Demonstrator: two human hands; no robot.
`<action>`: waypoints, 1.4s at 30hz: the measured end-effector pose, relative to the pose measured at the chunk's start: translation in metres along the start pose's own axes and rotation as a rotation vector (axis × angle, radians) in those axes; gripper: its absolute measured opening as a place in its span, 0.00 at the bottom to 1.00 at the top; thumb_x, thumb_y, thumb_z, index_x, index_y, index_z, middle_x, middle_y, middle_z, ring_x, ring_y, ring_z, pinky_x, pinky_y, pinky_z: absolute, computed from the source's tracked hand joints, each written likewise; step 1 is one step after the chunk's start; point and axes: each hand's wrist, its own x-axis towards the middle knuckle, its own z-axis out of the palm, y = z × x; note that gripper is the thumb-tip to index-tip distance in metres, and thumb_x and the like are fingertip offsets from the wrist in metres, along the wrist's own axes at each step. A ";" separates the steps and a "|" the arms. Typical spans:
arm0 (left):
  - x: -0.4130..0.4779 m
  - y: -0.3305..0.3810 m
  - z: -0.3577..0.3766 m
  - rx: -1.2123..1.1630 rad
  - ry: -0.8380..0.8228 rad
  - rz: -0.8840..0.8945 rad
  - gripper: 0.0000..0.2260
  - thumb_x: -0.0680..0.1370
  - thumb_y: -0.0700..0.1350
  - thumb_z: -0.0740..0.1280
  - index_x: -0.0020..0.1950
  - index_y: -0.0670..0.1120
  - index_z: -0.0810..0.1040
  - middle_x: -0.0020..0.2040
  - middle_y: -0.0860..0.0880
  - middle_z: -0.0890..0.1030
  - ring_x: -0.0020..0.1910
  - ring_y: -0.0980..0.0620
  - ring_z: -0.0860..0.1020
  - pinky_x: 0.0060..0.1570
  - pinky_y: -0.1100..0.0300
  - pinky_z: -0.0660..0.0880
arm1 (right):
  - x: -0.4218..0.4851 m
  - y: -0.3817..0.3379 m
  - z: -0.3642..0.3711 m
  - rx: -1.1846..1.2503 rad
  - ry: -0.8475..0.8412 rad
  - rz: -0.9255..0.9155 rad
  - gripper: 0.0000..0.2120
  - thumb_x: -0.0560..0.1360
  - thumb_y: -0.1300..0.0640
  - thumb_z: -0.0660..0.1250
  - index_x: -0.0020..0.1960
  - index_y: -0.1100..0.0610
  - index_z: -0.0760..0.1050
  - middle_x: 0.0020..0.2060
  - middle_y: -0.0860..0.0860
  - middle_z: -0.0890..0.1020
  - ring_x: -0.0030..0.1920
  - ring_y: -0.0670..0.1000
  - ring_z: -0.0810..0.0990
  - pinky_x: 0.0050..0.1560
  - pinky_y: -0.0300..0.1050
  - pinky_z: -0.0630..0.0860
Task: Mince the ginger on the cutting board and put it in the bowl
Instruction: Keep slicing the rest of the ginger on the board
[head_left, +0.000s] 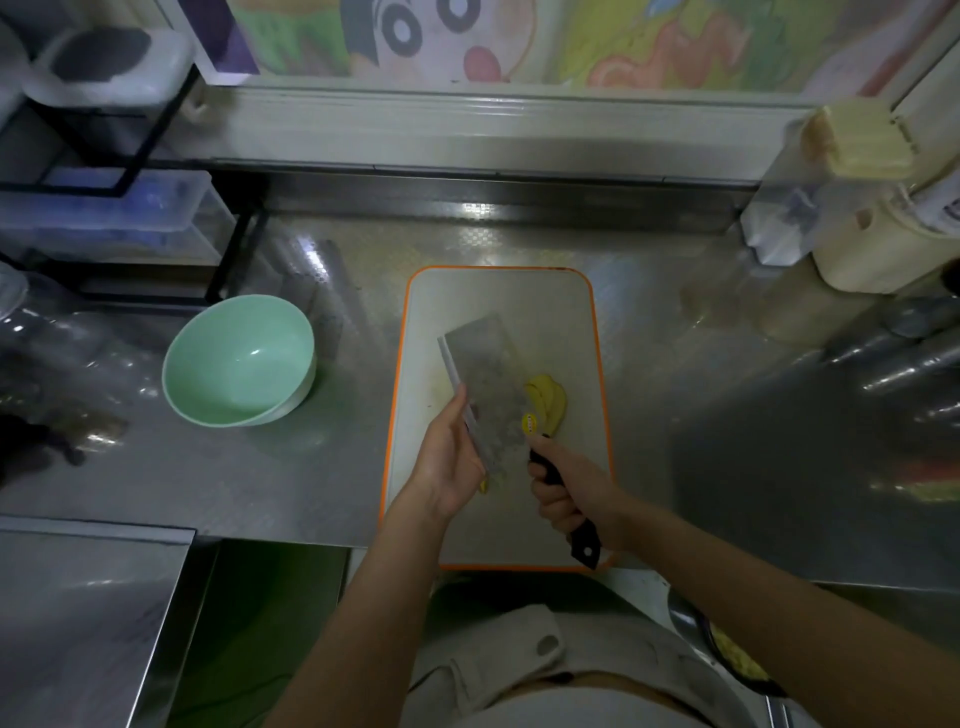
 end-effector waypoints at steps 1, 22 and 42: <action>0.000 0.000 0.002 -0.010 0.004 0.002 0.20 0.81 0.53 0.54 0.65 0.42 0.73 0.59 0.43 0.79 0.53 0.47 0.78 0.59 0.53 0.71 | 0.000 -0.001 -0.001 -0.001 0.002 0.000 0.21 0.79 0.42 0.54 0.33 0.52 0.61 0.21 0.45 0.59 0.19 0.42 0.55 0.17 0.33 0.54; 0.017 -0.001 -0.037 0.829 0.588 0.269 0.06 0.71 0.41 0.66 0.38 0.38 0.77 0.30 0.41 0.78 0.30 0.45 0.75 0.34 0.56 0.72 | 0.009 -0.006 -0.033 -0.758 0.408 -0.353 0.18 0.80 0.49 0.56 0.36 0.59 0.65 0.26 0.52 0.67 0.23 0.48 0.65 0.24 0.39 0.62; 0.032 -0.032 -0.002 1.373 0.810 0.179 0.31 0.70 0.47 0.71 0.66 0.38 0.61 0.65 0.37 0.62 0.64 0.38 0.63 0.61 0.48 0.63 | 0.023 0.014 -0.033 -1.013 0.448 -0.383 0.19 0.81 0.50 0.56 0.49 0.66 0.75 0.40 0.59 0.79 0.38 0.53 0.76 0.34 0.41 0.70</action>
